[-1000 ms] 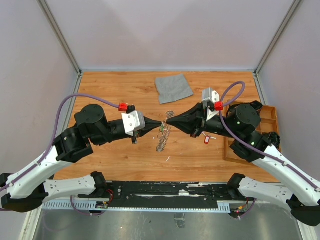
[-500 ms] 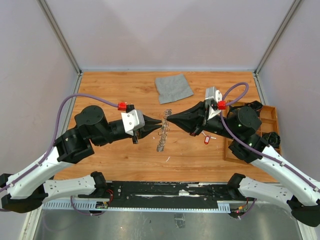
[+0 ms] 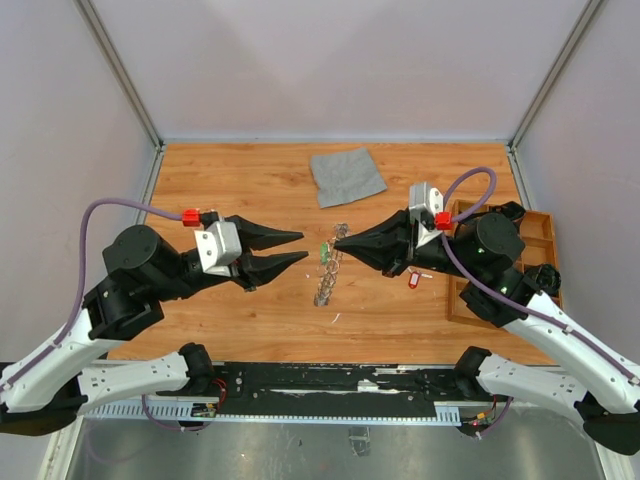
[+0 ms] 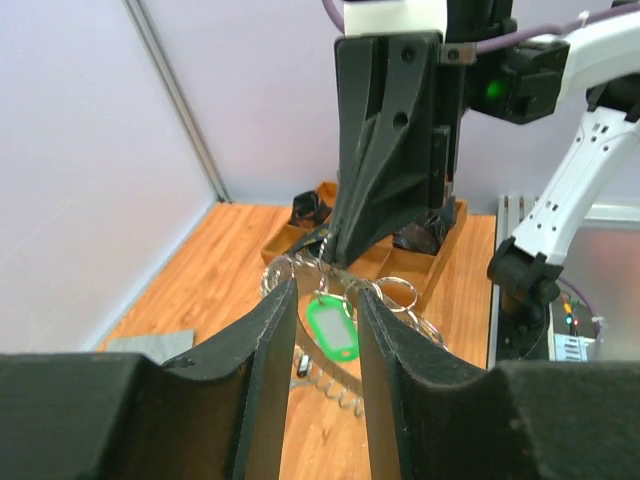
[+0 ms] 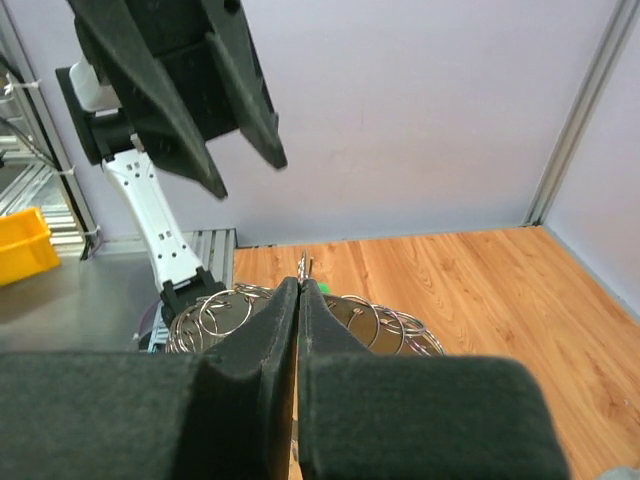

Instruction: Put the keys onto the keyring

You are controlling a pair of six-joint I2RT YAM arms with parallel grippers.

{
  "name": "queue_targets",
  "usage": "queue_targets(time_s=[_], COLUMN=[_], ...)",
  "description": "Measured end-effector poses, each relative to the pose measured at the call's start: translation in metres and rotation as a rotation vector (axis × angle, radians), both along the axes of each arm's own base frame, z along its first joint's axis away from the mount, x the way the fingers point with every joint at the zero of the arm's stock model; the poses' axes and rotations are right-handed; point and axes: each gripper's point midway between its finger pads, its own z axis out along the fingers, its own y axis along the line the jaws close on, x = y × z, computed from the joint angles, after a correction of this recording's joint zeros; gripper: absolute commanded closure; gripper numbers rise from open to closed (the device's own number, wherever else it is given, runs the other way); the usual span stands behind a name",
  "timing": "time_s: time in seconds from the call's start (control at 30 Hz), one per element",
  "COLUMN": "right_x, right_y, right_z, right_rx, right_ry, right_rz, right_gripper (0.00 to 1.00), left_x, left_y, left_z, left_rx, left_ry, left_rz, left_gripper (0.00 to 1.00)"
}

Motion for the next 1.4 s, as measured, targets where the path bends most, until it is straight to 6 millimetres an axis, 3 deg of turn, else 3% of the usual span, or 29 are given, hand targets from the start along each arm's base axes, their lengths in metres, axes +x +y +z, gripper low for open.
queue_targets(time_s=[0.2,0.6,1.0,1.23,1.4], right_x=[-0.014,-0.032,-0.039,-0.04,-0.04], right_y=[0.001,0.001,0.001,0.001,0.001], right_z=[-0.004,0.006,0.012,0.014,0.014], right_rx=[-0.044,-0.024,-0.003,0.003,0.003], right_ry=[-0.042,-0.087,-0.098,-0.103,-0.104], right_rz=[0.073,0.171,0.209,0.217,0.217], right_gripper=[1.0,0.99,0.99,0.99,1.0], left_x=[-0.009,-0.021,-0.017,-0.016,-0.018], left_y=[0.0,-0.018,-0.03,-0.034,-0.035], left_z=[0.016,0.01,-0.003,-0.006,-0.007], left_rx=[-0.068,-0.052,-0.028,-0.027,-0.028], left_ry=[-0.007,0.015,0.032,0.036,0.044], left_rz=[-0.042,-0.149,-0.169,-0.172,-0.184], left_gripper=[0.66,0.66,0.66,0.8,0.97])
